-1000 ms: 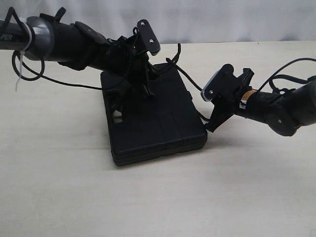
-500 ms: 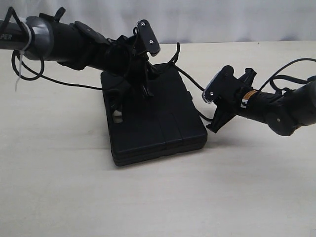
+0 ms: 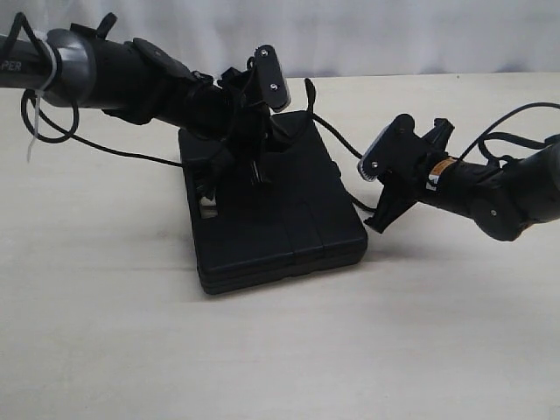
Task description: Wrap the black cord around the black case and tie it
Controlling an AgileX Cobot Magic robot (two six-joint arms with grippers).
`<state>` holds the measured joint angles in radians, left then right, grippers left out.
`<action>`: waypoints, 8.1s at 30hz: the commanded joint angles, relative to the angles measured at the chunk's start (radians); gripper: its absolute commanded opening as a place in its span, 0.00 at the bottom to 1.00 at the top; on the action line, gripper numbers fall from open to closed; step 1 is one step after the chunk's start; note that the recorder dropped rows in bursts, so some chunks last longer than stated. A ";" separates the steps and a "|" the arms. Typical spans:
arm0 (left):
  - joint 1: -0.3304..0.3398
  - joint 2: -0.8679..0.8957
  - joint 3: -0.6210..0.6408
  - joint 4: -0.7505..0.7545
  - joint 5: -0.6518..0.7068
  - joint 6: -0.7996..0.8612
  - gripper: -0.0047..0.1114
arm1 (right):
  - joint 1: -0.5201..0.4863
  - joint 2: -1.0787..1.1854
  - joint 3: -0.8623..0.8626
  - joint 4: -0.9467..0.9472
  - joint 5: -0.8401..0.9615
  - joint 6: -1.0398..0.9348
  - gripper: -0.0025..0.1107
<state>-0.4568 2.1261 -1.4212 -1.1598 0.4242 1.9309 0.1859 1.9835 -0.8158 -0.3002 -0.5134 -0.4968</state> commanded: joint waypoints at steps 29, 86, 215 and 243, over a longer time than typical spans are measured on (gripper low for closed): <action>-0.009 -0.001 -0.001 0.040 0.187 0.213 0.06 | 0.002 -0.009 0.002 -0.056 -0.206 0.155 0.06; -0.009 -0.022 0.001 -0.585 0.011 0.103 0.61 | 0.002 -0.009 0.002 -0.137 -0.272 0.261 0.06; -0.009 -0.140 -0.150 -0.423 0.322 0.212 0.04 | 0.003 -0.128 -0.097 -0.354 0.040 0.802 0.40; -0.009 -0.189 -0.209 -0.407 0.405 0.185 0.04 | 0.001 0.062 -0.143 -0.318 0.048 0.774 0.40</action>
<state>-0.4654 1.9651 -1.6169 -1.5039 0.8192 2.1110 0.1883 2.0296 -0.9473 -0.6186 -0.5235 0.2920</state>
